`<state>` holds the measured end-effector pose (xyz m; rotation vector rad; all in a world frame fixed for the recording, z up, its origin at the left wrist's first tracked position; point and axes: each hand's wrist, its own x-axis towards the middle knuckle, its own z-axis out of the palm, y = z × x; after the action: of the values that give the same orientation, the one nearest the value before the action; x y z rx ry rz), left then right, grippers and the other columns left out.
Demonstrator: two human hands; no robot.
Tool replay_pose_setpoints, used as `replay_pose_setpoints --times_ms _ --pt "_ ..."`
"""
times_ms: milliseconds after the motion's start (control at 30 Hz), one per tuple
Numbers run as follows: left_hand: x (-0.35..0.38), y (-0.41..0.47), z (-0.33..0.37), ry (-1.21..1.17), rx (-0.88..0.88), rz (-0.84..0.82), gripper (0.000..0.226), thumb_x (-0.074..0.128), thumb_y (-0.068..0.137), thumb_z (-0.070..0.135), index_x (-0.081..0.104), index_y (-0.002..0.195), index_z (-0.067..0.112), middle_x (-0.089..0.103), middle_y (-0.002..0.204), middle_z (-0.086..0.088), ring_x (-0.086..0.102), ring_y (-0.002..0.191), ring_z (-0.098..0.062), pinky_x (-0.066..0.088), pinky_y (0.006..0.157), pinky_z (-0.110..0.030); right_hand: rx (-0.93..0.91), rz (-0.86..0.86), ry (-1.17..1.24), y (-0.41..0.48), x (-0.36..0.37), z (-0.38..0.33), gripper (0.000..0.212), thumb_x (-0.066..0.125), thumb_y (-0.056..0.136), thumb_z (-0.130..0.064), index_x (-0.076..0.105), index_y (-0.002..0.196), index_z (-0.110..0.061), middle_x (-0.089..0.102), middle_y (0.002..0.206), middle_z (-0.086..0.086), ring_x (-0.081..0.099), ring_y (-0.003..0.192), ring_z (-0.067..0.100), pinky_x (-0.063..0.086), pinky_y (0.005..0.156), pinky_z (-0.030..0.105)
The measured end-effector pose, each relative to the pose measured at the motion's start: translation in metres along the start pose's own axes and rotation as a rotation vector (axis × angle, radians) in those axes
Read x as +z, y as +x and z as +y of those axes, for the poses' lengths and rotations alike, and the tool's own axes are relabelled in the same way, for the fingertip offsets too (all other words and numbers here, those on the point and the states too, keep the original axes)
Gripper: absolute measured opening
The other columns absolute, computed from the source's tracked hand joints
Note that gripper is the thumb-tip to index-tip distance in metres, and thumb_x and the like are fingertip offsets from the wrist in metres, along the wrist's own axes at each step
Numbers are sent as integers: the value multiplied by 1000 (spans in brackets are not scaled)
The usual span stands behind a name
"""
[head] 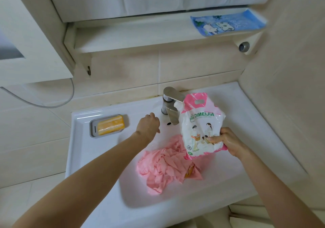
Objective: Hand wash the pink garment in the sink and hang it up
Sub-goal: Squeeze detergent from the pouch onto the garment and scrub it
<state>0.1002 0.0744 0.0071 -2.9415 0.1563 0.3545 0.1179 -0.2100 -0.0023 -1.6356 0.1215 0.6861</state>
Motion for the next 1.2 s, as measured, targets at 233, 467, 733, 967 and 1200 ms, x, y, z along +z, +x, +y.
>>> replay_pose_setpoints --times_ms 233,467,733,967,1200 --pt "4 1 -10 -8 154 -33 32 50 98 32 50 118 8 56 112 -12 59 101 -28 41 73 -33 33 -2 7 2 11 12 41 74 53 -6 71 94 2 74 91 16 72 83 28 55 61 28" --pt "-34 -6 -32 -1414 -144 -14 22 64 90 25 62 89 4 66 74 -4 51 55 -8 42 50 -12 50 8 22 1 24 27 36 76 56 -3 71 91 0 74 86 12 72 79 24 54 60 25" --pt "-52 -14 -24 -1441 -74 -43 26 62 91 27 60 85 2 63 68 -5 50 48 -3 43 55 -17 7 55 -26 2 34 32 19 67 74 14 71 85 -2 75 80 8 72 76 20 55 67 27" --pt "-44 -13 -14 -922 -207 -13 47 51 94 46 53 60 13 57 59 1 51 54 -10 42 65 -26 -103 155 -178 6 39 35 38 75 71 8 75 61 -28 74 72 -2 70 74 15 54 72 27" --pt "-41 -21 -19 -1182 -238 -59 35 55 91 47 48 94 13 61 75 -2 55 52 -13 41 42 -16 -102 150 -123 -3 46 33 58 68 74 17 59 36 -26 55 44 -14 63 59 4 42 52 10"
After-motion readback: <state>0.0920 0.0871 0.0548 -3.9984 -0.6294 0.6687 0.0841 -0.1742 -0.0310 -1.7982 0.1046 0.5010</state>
